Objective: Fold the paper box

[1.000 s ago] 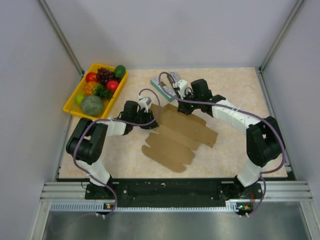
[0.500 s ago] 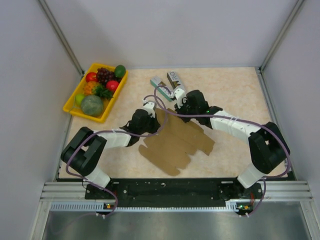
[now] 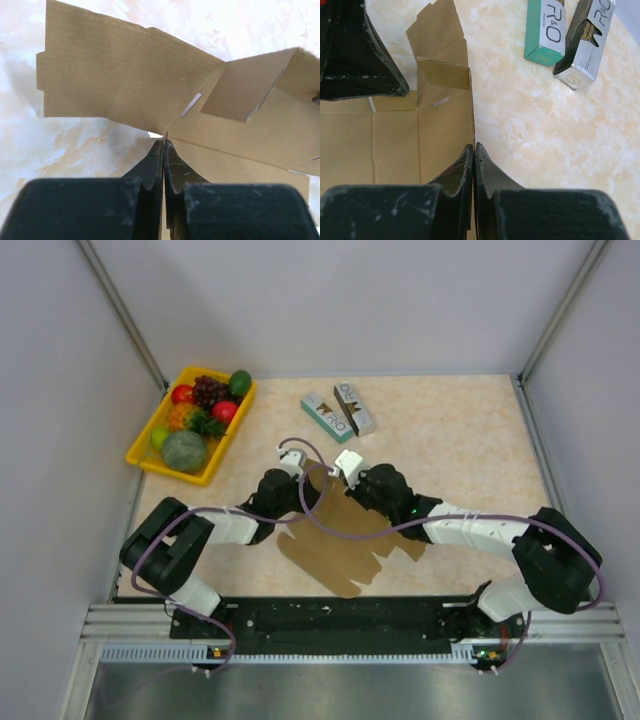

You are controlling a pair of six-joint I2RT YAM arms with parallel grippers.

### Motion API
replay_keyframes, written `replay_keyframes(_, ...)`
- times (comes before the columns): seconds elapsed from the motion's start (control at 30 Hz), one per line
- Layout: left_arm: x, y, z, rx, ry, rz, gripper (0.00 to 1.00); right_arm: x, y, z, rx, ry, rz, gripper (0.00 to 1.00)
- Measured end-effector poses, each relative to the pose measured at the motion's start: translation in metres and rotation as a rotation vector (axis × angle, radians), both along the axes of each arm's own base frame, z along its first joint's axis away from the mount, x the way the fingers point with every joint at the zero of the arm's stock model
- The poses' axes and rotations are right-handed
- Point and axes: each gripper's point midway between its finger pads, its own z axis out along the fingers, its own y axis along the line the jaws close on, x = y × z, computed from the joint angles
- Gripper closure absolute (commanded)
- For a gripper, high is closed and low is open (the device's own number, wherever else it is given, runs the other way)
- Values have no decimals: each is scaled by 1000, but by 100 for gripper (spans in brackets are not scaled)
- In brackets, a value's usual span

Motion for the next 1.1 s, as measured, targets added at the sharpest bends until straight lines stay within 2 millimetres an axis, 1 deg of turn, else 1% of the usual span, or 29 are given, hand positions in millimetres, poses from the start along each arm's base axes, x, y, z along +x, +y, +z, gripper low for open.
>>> replay_keyframes(0.2,-6,-3,1,-57,1,-3,94,-14,9,5,-102,-155,-2,100)
replay_keyframes(0.3,-9,-3,0,-79,1,-1,92,-22,13,4,-166,-230,1,100)
replay_keyframes(0.47,-14,-2,1,-110,0,1,91,-27,18,-7,-310,-369,-24,100)
replay_keyframes(0.6,-19,-1,1,-132,-3,-3,88,-31,18,-13,-392,-447,-35,100)
replay_keyframes(0.63,-21,-1,1,-135,-3,-3,84,-31,18,-14,-403,-459,-37,100)
replay_keyframes(0.7,-24,2,0,-135,-2,-2,79,-33,18,-16,-427,-487,-35,100)
replay_keyframes(0.73,-25,3,0,-134,0,-1,74,-34,18,-16,-435,-496,-32,100)
replay_keyframes(0.8,-29,5,0,-132,8,0,70,-36,18,-16,-444,-511,-21,100)
replay_keyframes(0.83,-30,5,0,-131,12,0,65,-36,19,-15,-444,-516,-18,100)
replay_keyframes(0.93,-31,7,6,-144,14,3,57,-37,21,-12,-447,-536,-9,100)
replay_keyframes(0.97,-31,8,8,-149,17,5,52,-36,21,-10,-447,-543,-8,100)
replay_keyframes(1.0,-30,10,11,-155,20,11,49,-36,21,-9,-445,-549,-7,100)
replay_keyframes(1.1,-27,21,21,-174,26,46,42,-37,21,-10,-453,-559,4,100)
